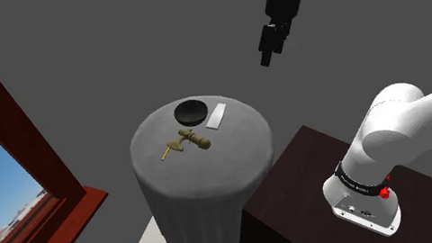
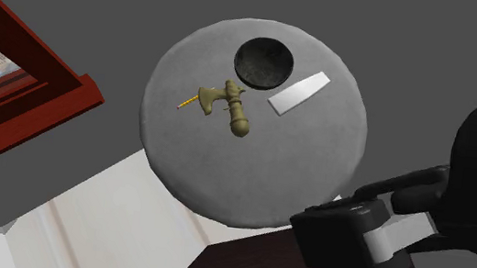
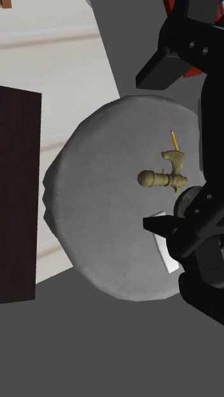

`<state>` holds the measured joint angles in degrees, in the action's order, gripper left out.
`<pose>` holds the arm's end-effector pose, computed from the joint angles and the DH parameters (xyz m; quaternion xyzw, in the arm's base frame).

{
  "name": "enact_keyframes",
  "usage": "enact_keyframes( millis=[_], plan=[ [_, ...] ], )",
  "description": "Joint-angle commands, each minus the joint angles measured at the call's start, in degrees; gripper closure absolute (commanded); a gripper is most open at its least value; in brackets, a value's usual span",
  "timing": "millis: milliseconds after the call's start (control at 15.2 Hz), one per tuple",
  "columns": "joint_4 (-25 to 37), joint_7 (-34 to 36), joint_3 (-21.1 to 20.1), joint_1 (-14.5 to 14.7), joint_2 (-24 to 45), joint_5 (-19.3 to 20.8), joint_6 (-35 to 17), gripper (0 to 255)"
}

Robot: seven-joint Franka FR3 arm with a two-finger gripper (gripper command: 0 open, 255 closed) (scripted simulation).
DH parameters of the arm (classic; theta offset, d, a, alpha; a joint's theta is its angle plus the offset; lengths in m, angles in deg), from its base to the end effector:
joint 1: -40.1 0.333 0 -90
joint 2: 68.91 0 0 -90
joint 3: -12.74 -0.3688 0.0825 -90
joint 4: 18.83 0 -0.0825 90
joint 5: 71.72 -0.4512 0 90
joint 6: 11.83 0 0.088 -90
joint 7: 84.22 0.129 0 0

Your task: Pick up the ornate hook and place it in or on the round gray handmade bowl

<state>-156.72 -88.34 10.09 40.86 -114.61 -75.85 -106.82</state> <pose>0.3409 0.0328 0.5900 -0.9979 -0.0568 -0.0244 0.0191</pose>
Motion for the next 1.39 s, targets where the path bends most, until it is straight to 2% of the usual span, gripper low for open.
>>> enact_keyframes(
  millis=[0,660,1320],
  plan=[
    [0.0,0.0,0.0,0.0,0.0,0.0,0.0,0],
    [-4.99,-0.56,-0.94,-0.14,15.64,-0.67,-19.99,0],
    [-1.63,-0.82,-1.67,-0.3,37.16,-0.7,-37.51,0]
  ],
)
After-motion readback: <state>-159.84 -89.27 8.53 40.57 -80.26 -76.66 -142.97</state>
